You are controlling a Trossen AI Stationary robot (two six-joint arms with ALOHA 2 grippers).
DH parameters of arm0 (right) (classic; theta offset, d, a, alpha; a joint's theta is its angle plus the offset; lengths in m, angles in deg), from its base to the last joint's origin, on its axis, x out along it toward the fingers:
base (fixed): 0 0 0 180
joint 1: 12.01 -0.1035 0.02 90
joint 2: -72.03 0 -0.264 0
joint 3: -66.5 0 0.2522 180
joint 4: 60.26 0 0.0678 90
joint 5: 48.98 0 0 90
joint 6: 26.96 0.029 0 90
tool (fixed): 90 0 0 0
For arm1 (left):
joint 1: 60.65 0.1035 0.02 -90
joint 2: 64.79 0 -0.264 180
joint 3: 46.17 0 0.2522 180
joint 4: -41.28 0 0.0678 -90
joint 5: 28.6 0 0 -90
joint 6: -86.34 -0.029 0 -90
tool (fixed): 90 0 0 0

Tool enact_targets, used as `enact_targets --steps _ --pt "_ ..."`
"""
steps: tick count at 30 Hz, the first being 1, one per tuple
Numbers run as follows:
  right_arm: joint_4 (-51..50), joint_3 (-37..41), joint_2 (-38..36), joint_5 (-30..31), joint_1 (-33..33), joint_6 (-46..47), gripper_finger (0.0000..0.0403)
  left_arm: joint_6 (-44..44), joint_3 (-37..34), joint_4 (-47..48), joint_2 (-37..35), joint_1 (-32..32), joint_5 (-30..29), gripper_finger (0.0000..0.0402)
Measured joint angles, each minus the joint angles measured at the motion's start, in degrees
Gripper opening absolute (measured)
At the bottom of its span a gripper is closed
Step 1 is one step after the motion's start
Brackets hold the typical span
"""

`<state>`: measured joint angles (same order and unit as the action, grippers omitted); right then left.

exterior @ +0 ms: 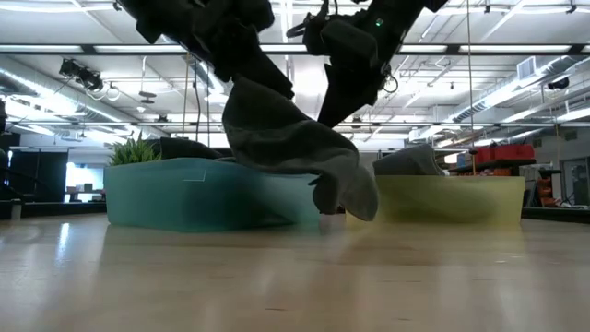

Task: Pick & Place hat
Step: Put the black cap into the green bin

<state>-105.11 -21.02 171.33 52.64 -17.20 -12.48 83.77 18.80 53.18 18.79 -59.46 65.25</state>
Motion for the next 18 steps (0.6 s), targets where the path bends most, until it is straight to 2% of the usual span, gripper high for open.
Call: enact_targets --steps 13,18 --pt "5.49 0.00 0.00 0.17 0.26 -12.68 0.0000 -0.07 -0.02 0.52 3.42 0.31 -3.09 0.0148" --pt "5.91 0.00 0.00 0.25 0.37 -15.10 0.0000 -0.28 0.09 2.84 3.38 0.46 -6.64 0.0114"
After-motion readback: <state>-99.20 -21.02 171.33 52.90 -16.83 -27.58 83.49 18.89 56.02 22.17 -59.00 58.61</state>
